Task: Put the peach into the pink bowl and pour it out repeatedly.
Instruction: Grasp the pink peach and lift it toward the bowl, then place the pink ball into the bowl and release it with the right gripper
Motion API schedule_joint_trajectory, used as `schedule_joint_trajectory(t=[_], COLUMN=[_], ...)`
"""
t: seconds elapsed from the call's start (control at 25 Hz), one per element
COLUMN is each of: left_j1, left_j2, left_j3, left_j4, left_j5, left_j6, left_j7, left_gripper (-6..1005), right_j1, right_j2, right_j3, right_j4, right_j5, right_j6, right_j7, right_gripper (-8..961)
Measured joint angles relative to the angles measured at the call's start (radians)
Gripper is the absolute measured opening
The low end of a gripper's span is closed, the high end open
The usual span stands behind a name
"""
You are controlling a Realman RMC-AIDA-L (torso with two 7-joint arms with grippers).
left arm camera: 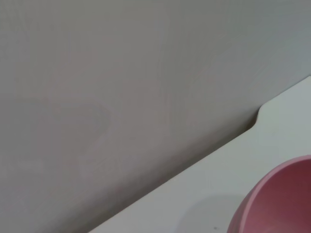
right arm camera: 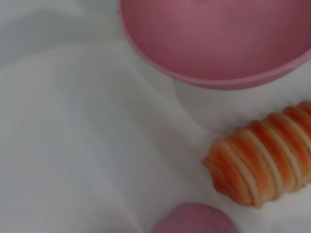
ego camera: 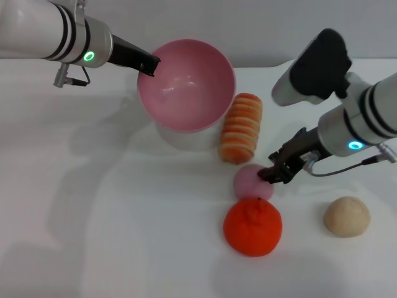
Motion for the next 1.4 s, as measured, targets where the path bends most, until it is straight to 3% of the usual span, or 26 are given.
schedule_joint_trajectory(t=[0.52, 0.8, 0.96, 1.12, 1.24, 1.4], left_j1=[0.014, 0.022, 0.023, 0.023, 0.023, 0.023], left_j2=[0.0, 0.002, 0.002, 0.002, 0.002, 0.003], left_j3=[0.04, 0.04, 0.039, 0.039, 0.038, 0.037], left_j4=[0.005, 0.005, 0.005, 0.006, 0.006, 0.005], left_j5=[-0.001, 0.0, 0.0, 0.001, 0.0, 0.001], left_j6=[0.003, 0.003, 0.003, 0.003, 0.003, 0.003], left_j7=[0.002, 0.013, 0.014, 0.014, 0.014, 0.014], left_gripper=[44, 44, 44, 44, 45, 45], right_j1=[0.026, 0.018, 0.017, -0.003, -0.042, -0.102], right_j2=[0.001, 0.001, 0.0, -0.002, -0.005, -0.003], right_j3=[-0.075, -0.125, -0.126, -0.123, -0.113, -0.09], right_j4=[0.117, 0.115, 0.091, 0.012, -0.117, -0.352], right_j5=[0.087, 0.079, 0.078, 0.077, 0.056, -0.027], right_j6=[0.103, 0.141, 0.133, 0.088, 0.038, -0.021], right_j7=[0.016, 0.019, 0.019, 0.022, 0.04, 0.07], right_gripper=[382, 360, 179, 82, 29, 48])
